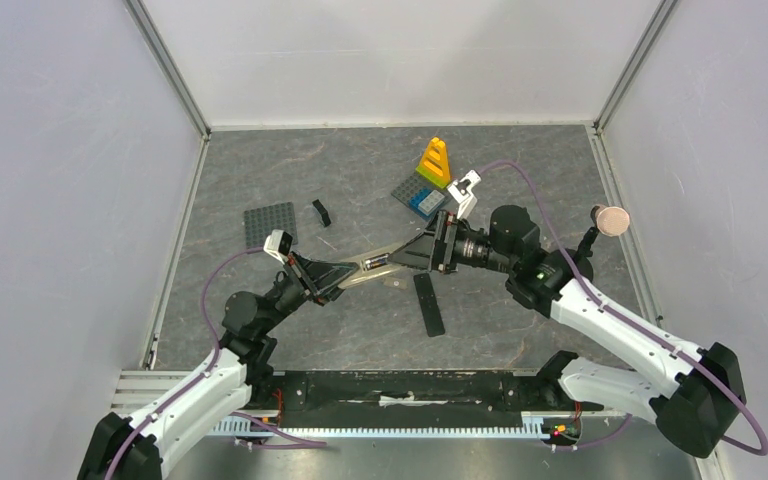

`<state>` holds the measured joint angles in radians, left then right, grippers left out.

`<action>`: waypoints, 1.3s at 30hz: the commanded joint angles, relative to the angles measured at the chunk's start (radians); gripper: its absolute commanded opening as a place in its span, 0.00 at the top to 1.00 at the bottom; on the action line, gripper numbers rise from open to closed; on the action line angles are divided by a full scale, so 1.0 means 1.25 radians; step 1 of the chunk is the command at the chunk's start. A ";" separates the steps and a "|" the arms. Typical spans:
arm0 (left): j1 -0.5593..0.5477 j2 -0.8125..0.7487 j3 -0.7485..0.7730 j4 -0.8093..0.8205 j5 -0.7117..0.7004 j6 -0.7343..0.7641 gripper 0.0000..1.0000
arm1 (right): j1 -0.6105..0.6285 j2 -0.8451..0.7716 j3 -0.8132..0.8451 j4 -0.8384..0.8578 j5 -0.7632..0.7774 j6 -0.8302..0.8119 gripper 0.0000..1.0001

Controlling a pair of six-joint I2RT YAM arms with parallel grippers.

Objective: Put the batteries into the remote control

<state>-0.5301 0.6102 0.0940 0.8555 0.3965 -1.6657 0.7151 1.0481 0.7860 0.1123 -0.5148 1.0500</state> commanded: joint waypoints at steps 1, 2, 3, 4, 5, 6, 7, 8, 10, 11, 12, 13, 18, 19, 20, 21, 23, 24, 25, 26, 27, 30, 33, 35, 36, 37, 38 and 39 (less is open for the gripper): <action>-0.002 -0.006 0.016 0.020 0.010 0.039 0.98 | -0.006 -0.004 0.018 0.031 0.014 0.013 0.14; -0.003 -0.006 0.017 0.017 0.014 0.043 0.98 | -0.005 0.002 0.019 0.032 0.013 0.012 0.13; -0.002 -0.005 0.017 0.014 0.016 0.046 0.98 | -0.006 0.009 0.021 0.033 0.011 0.010 0.14; -0.002 -0.005 0.017 0.011 0.019 0.050 0.98 | -0.005 0.014 0.024 0.033 0.009 0.007 0.14; -0.002 -0.004 0.017 0.007 0.019 0.051 0.98 | -0.005 0.019 0.026 0.033 0.008 0.005 0.14; -0.002 -0.004 0.018 0.005 0.019 0.055 0.98 | -0.005 0.025 0.029 0.032 0.005 0.001 0.14; -0.002 -0.004 0.020 0.002 0.020 0.057 0.98 | -0.005 0.030 0.032 0.031 0.002 -0.003 0.14; -0.002 -0.003 0.022 -0.002 0.021 0.061 0.98 | -0.005 0.033 0.033 0.032 -0.002 -0.006 0.14; -0.002 0.001 0.027 -0.009 0.026 0.069 0.98 | -0.002 0.041 0.035 0.030 -0.005 -0.012 0.15; -0.002 0.003 0.030 -0.013 0.030 0.073 0.98 | -0.002 0.045 0.036 0.029 -0.006 -0.015 0.15; -0.002 0.005 0.033 -0.015 0.032 0.076 0.98 | 0.000 0.049 0.037 0.029 -0.008 -0.019 0.16; -0.002 0.008 0.034 -0.017 0.035 0.078 0.98 | 0.003 0.052 0.040 0.027 -0.008 -0.022 0.16; -0.002 0.016 0.034 -0.019 0.039 0.083 0.98 | 0.014 0.074 0.052 0.015 -0.007 -0.043 0.19; -0.002 0.016 0.034 -0.020 0.040 0.083 0.98 | 0.016 0.078 0.055 0.011 -0.007 -0.048 0.21; -0.002 0.017 0.034 -0.020 0.039 0.084 0.98 | 0.018 0.081 0.058 0.007 -0.007 -0.052 0.22; -0.002 0.018 0.034 -0.022 0.039 0.085 0.98 | 0.021 0.084 0.060 0.003 -0.007 -0.056 0.23; -0.002 0.019 0.035 -0.023 0.039 0.086 0.98 | 0.025 0.089 0.064 -0.006 -0.005 -0.065 0.25; -0.002 0.019 0.035 -0.023 0.041 0.086 0.98 | 0.027 0.092 0.064 -0.008 -0.004 -0.067 0.27; -0.002 0.019 0.036 -0.023 0.041 0.086 0.98 | 0.028 0.094 0.063 -0.009 -0.004 -0.066 0.28; -0.003 0.020 0.036 -0.023 0.041 0.087 0.98 | 0.027 0.096 0.062 -0.011 -0.004 -0.068 0.30; -0.002 0.020 0.037 -0.023 0.042 0.087 0.98 | 0.029 0.098 0.061 -0.011 -0.004 -0.068 0.33; -0.002 0.018 0.034 -0.024 0.042 0.086 0.98 | 0.030 0.102 0.062 -0.020 0.000 -0.072 0.42; -0.002 0.015 0.033 -0.024 0.041 0.086 0.98 | 0.032 0.104 0.064 -0.028 0.005 -0.077 0.48; -0.002 0.016 0.033 -0.025 0.041 0.086 0.98 | 0.031 0.103 0.066 -0.032 0.007 -0.079 0.49; -0.002 0.015 0.033 -0.025 0.041 0.086 0.98 | 0.032 0.103 0.066 -0.032 0.009 -0.079 0.49; -0.002 0.015 0.033 -0.026 0.041 0.086 0.98 | 0.033 0.102 0.067 -0.034 0.011 -0.080 0.50; -0.002 0.015 0.032 -0.027 0.041 0.086 0.98 | 0.032 0.100 0.067 -0.036 0.013 -0.080 0.49; -0.002 0.015 0.032 -0.027 0.041 0.086 0.98 | 0.032 0.099 0.068 -0.036 0.013 -0.080 0.48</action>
<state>-0.5301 0.6369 0.0986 0.7715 0.4290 -1.5993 0.7509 1.1736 0.8238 0.0803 -0.5171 0.9775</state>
